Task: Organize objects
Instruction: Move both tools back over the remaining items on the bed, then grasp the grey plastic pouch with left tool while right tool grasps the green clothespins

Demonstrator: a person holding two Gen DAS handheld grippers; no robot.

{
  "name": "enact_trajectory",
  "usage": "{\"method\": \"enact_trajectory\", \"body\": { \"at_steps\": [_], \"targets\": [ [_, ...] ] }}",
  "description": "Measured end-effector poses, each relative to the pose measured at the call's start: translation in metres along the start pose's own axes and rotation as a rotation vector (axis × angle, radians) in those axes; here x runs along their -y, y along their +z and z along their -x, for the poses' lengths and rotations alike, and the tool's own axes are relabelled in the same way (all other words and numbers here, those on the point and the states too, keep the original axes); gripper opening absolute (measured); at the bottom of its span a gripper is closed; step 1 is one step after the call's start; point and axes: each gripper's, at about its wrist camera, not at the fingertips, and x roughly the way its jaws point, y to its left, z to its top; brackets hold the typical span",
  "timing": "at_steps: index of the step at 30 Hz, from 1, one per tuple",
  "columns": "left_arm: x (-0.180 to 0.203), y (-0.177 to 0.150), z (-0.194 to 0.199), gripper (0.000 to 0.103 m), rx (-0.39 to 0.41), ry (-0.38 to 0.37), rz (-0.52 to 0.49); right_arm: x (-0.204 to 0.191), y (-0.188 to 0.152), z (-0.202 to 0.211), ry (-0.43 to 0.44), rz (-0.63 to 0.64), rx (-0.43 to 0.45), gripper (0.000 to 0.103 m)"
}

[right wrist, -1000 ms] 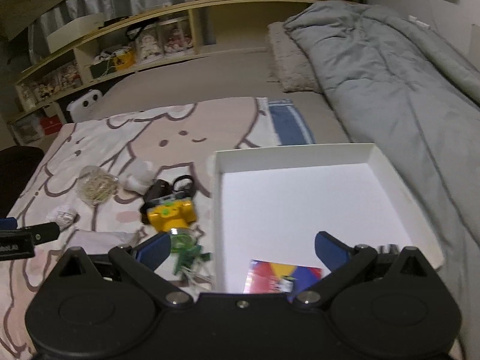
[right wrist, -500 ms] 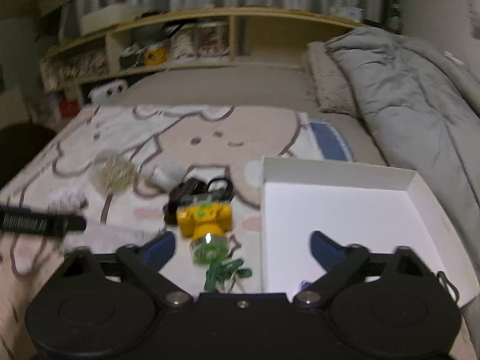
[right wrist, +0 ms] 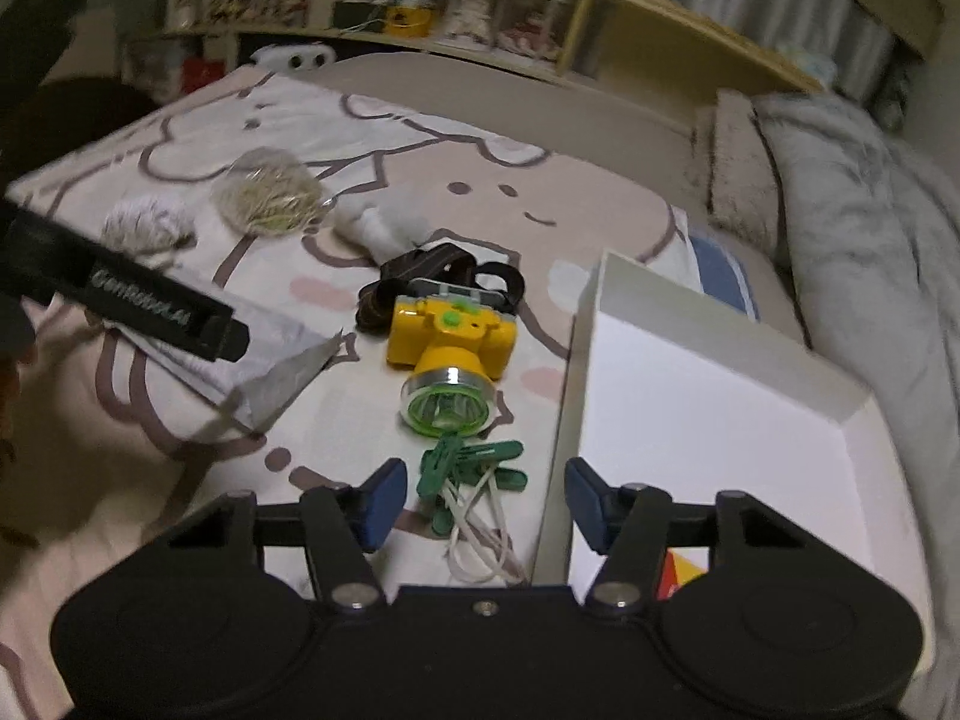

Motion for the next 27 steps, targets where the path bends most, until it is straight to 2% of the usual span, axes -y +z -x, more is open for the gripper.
{"method": "enact_trajectory", "body": {
  "at_steps": [4, 17, 20, 23, 27],
  "targets": [
    [0.003, -0.001, -0.007, 0.103, 0.014, 0.016, -0.023, -0.017, -0.004, -0.001, -0.045, 0.148, 0.036, 0.057],
    [0.021, -0.012, -0.022, 0.103, 0.038, 0.102, -0.145, -0.053, -0.019, -0.01, -0.102, 0.45, 0.048, 0.054],
    [0.019, -0.01, -0.023, 0.103, 0.02, 0.105, -0.139, -0.058, -0.021, -0.018, -0.125, 0.503, 0.016, 0.047],
    [0.012, -0.006, -0.024, 0.103, -0.008, 0.124, -0.081, -0.059, -0.022, -0.025, -0.145, 0.529, -0.013, 0.041],
    [0.006, -0.005, -0.025, 0.103, -0.027, 0.102, -0.049, -0.061, -0.025, -0.03, -0.155, 0.549, -0.026, 0.036]
  ]
}}
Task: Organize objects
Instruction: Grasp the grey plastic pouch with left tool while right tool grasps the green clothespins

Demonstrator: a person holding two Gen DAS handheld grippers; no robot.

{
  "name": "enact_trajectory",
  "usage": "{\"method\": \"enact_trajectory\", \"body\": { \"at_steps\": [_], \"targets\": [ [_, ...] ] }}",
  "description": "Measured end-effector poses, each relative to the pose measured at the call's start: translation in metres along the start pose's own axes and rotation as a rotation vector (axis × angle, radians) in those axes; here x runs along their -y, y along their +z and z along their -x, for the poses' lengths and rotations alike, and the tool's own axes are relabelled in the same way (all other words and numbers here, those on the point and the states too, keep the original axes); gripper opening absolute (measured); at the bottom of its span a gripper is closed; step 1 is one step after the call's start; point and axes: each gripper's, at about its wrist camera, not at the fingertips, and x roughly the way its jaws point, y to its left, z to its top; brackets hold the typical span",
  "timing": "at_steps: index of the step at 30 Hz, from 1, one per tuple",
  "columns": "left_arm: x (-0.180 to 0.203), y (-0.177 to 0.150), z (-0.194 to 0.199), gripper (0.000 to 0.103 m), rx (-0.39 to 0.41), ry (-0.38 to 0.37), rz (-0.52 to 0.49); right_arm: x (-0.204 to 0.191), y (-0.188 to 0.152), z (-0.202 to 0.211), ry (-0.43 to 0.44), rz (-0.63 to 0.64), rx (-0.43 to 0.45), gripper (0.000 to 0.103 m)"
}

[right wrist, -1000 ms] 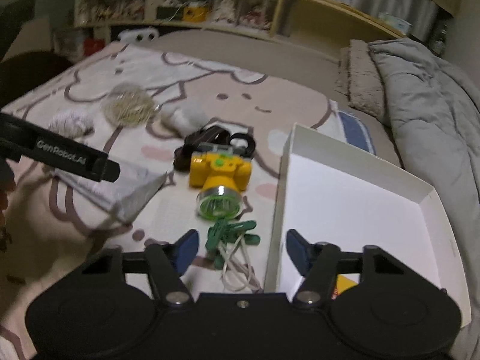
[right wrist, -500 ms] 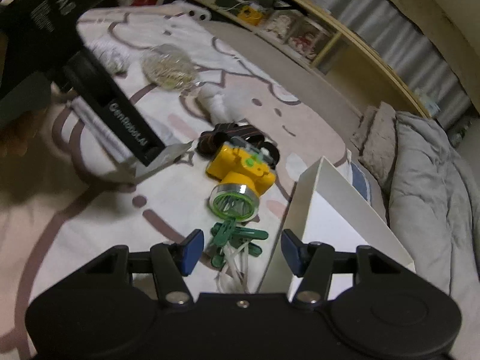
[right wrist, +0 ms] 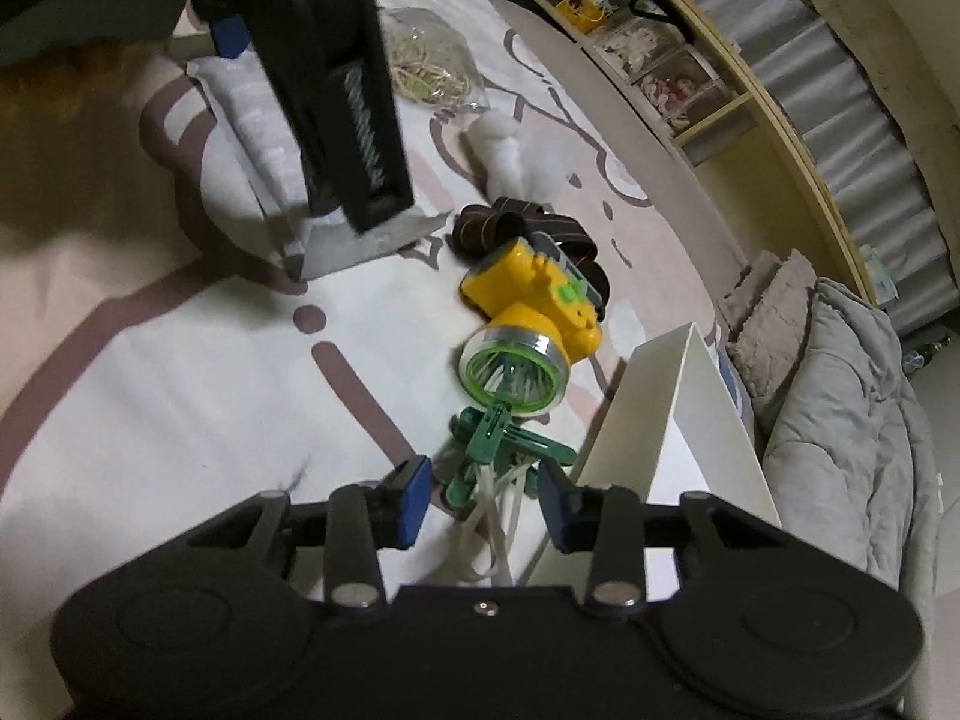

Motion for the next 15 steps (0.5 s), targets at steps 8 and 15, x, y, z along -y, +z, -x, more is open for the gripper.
{"method": "enact_trajectory", "body": {
  "at_steps": [8, 15],
  "targets": [
    [0.0, -0.001, 0.004, 0.101, -0.003, -0.015, -0.019, -0.003, -0.001, -0.003, -0.004, 0.031, 0.008, 0.014],
    [-0.011, 0.008, 0.016, 0.05, 0.051, -0.026, 0.041, 0.005, 0.002, 0.009, -0.027, -0.006, 0.068, 0.012]
  ]
}}
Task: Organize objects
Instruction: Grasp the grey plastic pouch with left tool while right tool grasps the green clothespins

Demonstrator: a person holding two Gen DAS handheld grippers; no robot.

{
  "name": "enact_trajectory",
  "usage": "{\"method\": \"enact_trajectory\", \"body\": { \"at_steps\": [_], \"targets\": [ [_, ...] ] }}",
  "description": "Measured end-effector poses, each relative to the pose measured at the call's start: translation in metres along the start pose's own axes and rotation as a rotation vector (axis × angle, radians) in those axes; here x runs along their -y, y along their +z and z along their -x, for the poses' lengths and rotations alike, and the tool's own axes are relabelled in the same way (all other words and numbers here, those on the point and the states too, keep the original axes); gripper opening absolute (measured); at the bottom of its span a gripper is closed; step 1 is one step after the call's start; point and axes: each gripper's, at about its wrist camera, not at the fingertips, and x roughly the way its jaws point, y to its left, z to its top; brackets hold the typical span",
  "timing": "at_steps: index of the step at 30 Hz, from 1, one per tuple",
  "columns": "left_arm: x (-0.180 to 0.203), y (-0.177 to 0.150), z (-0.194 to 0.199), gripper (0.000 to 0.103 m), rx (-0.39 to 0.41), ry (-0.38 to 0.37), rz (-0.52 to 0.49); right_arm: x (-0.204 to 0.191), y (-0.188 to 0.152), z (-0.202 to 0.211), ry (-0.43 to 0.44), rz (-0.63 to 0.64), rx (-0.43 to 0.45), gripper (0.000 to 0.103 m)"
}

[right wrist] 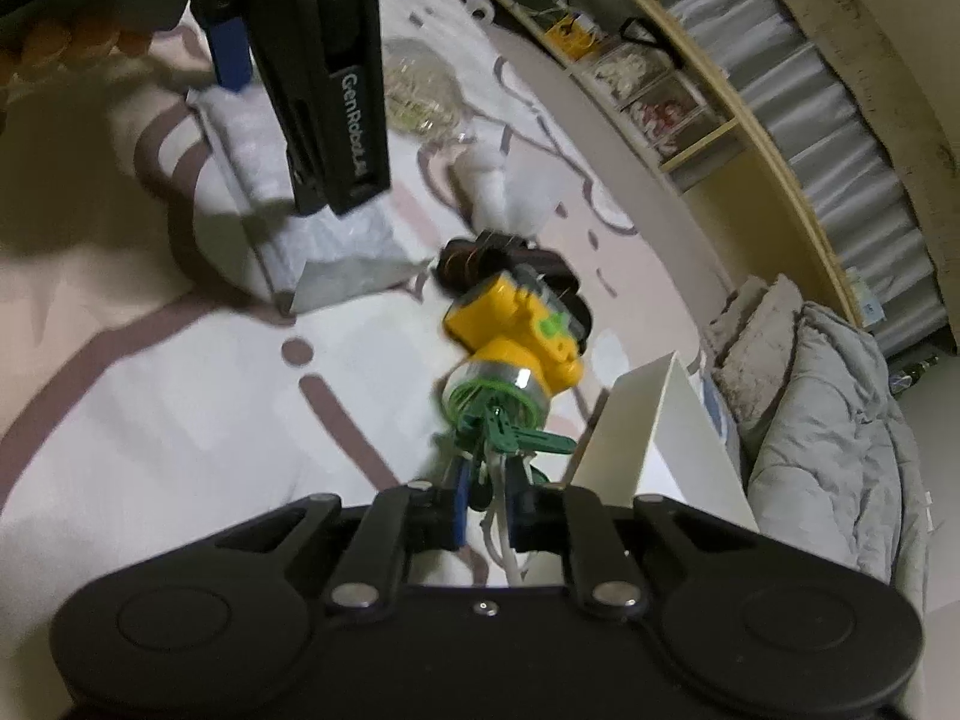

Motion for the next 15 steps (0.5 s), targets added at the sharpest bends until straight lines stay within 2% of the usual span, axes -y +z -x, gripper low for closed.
{"method": "enact_trajectory", "body": {
  "at_steps": [1, 2, 3, 5, 6, 7, 9, 10, 15],
  "targets": [
    [-0.001, 0.002, 0.002, 0.035, 0.003, 0.014, 0.006, 0.001, 0.001, 0.001, -0.003, -0.006, 0.005, 0.012],
    [-0.002, 0.003, 0.003, 0.026, 0.007, 0.012, 0.014, 0.003, 0.001, 0.002, -0.004, -0.014, 0.009, 0.012],
    [-0.004, 0.004, 0.003, 0.009, 0.001, -0.005, 0.025, 0.005, 0.001, 0.003, -0.003, -0.023, 0.011, 0.012],
    [-0.005, 0.005, 0.004, 0.01, -0.012, -0.017, 0.039, 0.008, 0.001, 0.004, -0.005, -0.035, 0.014, 0.012],
    [-0.005, 0.005, 0.004, 0.02, -0.012, -0.026, 0.04, 0.008, 0.001, 0.004, -0.005, -0.035, 0.014, 0.012],
    [-0.006, 0.005, 0.005, 0.052, -0.015, -0.051, 0.055, 0.008, 0.001, 0.003, -0.005, -0.038, 0.014, 0.012],
    [-0.006, 0.005, 0.007, 0.101, -0.015, -0.083, 0.104, 0.009, 0.002, 0.002, -0.003, -0.041, 0.014, 0.012],
    [-0.005, 0.005, 0.01, 0.102, 0.001, -0.078, 0.118, 0.009, 0.002, 0.002, -0.002, -0.045, 0.013, 0.012],
    [0.002, 0.007, 0.014, 0.103, 0.009, -0.083, 0.056, 0.014, 0.003, 0.001, 0.008, -0.077, 0.012, 0.012]
  ]
}}
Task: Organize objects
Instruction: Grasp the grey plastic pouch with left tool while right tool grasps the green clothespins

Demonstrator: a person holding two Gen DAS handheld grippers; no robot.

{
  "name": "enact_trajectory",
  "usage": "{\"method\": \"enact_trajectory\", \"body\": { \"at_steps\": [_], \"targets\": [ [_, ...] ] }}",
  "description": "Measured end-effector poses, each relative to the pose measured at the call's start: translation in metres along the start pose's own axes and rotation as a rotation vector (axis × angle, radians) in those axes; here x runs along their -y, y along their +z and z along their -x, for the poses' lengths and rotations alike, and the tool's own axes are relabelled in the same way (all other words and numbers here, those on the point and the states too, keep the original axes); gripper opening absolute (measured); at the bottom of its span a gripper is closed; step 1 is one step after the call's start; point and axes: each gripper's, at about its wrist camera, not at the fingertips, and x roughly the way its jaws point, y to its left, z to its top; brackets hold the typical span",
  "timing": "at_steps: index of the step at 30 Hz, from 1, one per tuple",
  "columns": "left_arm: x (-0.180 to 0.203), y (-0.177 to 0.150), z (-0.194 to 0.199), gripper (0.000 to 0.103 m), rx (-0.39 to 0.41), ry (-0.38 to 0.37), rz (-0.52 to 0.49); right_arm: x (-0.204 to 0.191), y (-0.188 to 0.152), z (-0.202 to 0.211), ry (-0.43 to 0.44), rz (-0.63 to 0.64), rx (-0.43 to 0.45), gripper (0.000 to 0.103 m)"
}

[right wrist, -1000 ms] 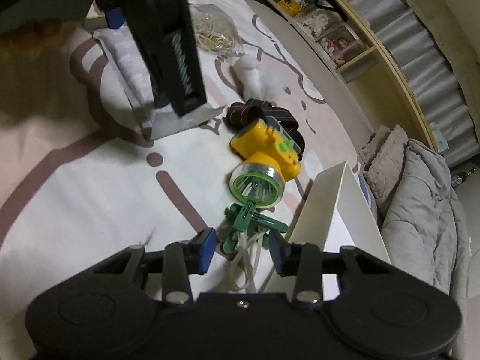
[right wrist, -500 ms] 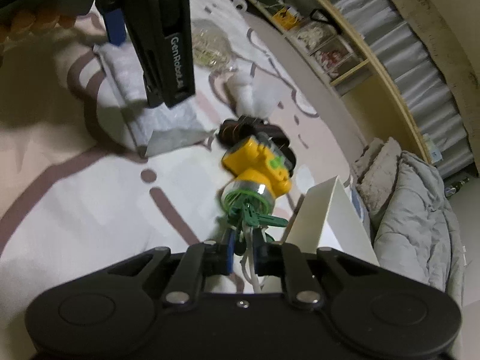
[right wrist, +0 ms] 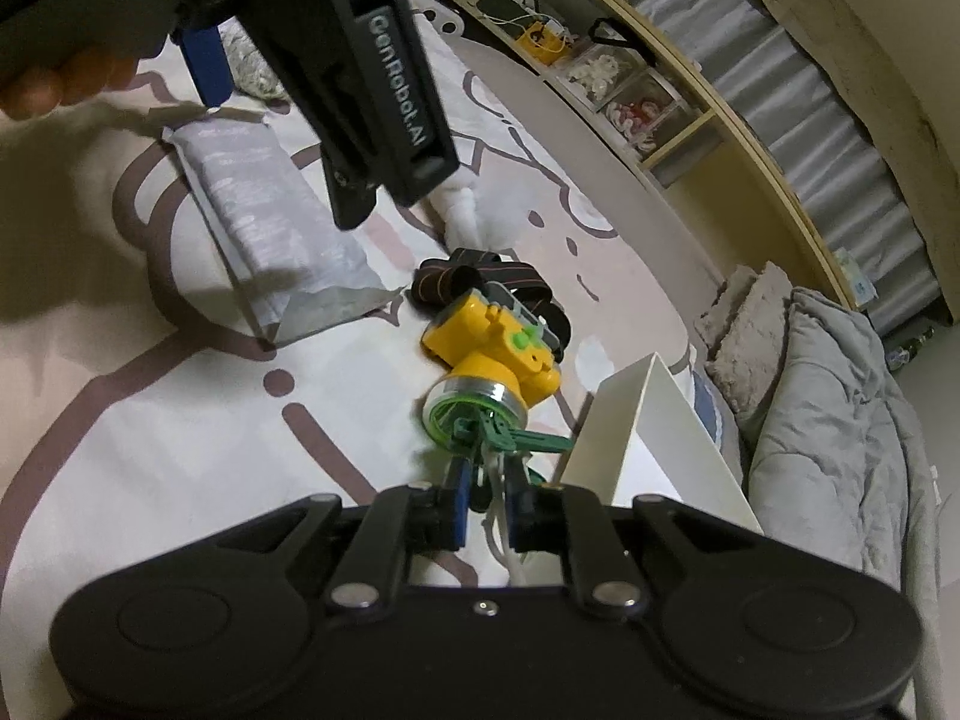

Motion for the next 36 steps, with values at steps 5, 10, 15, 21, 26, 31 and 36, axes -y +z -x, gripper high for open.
{"method": "enact_trajectory", "body": {
  "at_steps": [5, 10, 15, 21, 26, 31, 36],
  "targets": [
    [0.003, -0.003, -0.003, 0.103, -0.029, -0.028, 0.016, 0.006, 0.002, 0.002, 0.01, -0.036, 0.007, 0.005],
    [0.017, -0.001, 0.007, 0.103, -0.031, -0.082, -0.052, 0.02, 0.003, 0.002, 0.022, -0.109, 0.011, 0.004],
    [0.026, 0.014, 0.018, 0.103, -0.033, -0.156, -0.235, 0.025, -0.001, 0.002, 0.057, -0.147, 0.004, 0.004],
    [0.016, 0.035, -0.002, 0.103, -0.091, -0.26, -0.402, 0.031, -0.002, 0.004, 0.133, -0.21, -0.002, 0.004],
    [0.006, 0.04, -0.032, 0.103, -0.144, -0.328, -0.501, 0.035, -0.005, 0.014, 0.183, -0.251, 0.015, 0.011],
    [-0.006, 0.036, -0.058, 0.103, -0.218, -0.39, -0.472, 0.039, -0.005, 0.013, 0.194, -0.283, 0.027, 0.025],
    [-0.022, 0.02, -0.05, 0.103, -0.307, -0.499, -0.449, 0.04, -0.005, 0.006, 0.214, -0.302, 0.004, 0.034]
  ]
}}
